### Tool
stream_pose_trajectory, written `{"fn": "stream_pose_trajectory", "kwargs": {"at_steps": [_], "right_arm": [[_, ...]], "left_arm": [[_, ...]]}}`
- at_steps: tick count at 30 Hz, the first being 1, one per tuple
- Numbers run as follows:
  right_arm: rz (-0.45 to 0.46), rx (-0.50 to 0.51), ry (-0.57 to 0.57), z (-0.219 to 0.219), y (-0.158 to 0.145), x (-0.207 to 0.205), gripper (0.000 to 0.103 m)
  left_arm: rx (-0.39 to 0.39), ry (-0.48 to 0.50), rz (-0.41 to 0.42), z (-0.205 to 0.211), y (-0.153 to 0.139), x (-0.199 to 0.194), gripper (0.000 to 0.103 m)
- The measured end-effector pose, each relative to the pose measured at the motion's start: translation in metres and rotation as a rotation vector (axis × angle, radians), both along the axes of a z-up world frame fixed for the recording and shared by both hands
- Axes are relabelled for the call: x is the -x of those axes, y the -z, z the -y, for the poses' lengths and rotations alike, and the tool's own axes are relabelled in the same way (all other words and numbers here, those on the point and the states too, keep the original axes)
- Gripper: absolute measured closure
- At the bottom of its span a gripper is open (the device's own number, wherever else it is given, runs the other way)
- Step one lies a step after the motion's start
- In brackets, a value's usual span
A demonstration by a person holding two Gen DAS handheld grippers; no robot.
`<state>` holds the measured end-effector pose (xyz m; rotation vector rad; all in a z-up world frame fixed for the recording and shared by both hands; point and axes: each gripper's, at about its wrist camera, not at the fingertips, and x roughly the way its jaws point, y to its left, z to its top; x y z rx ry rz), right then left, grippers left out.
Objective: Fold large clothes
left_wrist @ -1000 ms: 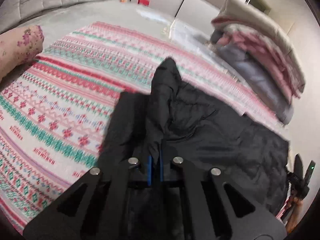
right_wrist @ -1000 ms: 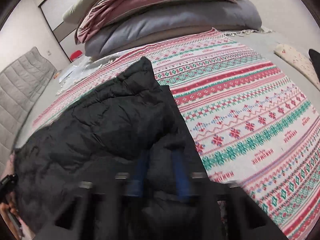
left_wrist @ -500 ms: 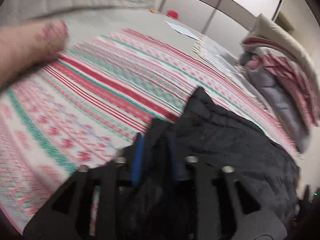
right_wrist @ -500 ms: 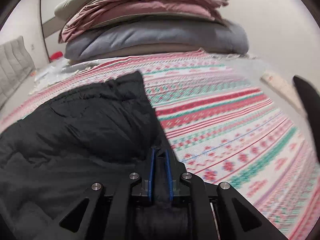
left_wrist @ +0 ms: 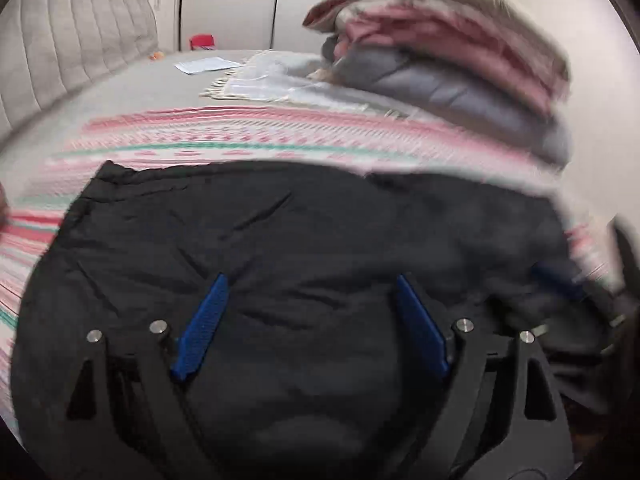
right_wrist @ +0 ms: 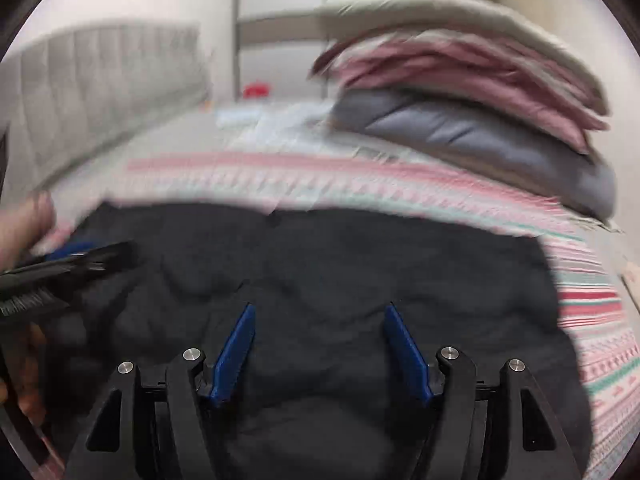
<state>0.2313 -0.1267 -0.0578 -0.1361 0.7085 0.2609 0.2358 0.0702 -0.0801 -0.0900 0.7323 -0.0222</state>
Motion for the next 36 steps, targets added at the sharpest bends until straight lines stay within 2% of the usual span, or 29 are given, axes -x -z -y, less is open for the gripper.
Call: {"fn": "stream_pose_trajectory", "kwargs": {"at_steps": [3, 5, 8, 11, 12, 14, 15, 17, 20, 24, 26, 29, 34, 36], "right_arm": [[-0.006, 0.030, 0.025, 0.021, 0.013, -0.008, 0.035], [-0.010, 0.048, 0.133, 0.067, 0.019, -0.019, 0.034], [-0.045, -0.009, 0.304, 0.141, 0.027, -0.029, 0.032], [-0.096, -0.070, 0.508, 0.213, 0.038, -0.028, 0.032], [-0.121, -0.128, 0.543, 0.235, 0.040, -0.021, 0.031], [-0.144, -0.192, 0.559, 0.250, 0.035, -0.013, 0.031], [-0.133, -0.188, 0.574, 0.251, 0.024, -0.004, 0.030], [-0.089, -0.173, 0.547, 0.242, 0.005, 0.011, 0.029], [-0.053, -0.184, 0.461, 0.220, -0.014, 0.036, 0.028], [-0.094, -0.196, 0.322, 0.180, -0.021, 0.061, 0.027], [-0.079, -0.163, 0.269, 0.158, -0.027, 0.073, 0.027], [-0.062, -0.128, 0.247, 0.134, -0.029, 0.081, 0.027], [-0.089, -0.095, 0.187, 0.115, -0.022, 0.085, 0.027], [-0.081, -0.070, 0.188, 0.110, -0.021, 0.086, 0.027]], "left_arm": [[-0.044, -0.054, 0.002, -0.028, 0.006, 0.002, 0.018], [-0.054, -0.135, -0.027, -0.067, 0.011, 0.001, 0.017], [-0.008, -0.243, -0.049, -0.125, 0.020, 0.005, 0.017], [0.035, -0.363, -0.096, -0.164, 0.024, 0.018, 0.017], [0.094, -0.377, -0.104, -0.174, 0.021, 0.026, 0.017], [0.165, -0.365, -0.102, -0.179, 0.016, 0.037, 0.017], [0.189, -0.348, -0.093, -0.178, 0.010, 0.046, 0.017], [0.190, -0.320, -0.090, -0.170, 0.001, 0.057, 0.017], [0.221, -0.272, -0.147, -0.157, -0.008, 0.082, 0.015], [0.323, -0.244, -0.224, -0.151, -0.010, 0.113, 0.013], [0.350, -0.228, -0.247, -0.148, -0.008, 0.128, 0.013], [0.395, -0.197, -0.265, -0.147, -0.001, 0.145, 0.013], [0.506, -0.214, -0.342, -0.152, 0.029, 0.150, 0.013], [0.578, -0.228, -0.305, -0.154, 0.041, 0.150, 0.013]]}}
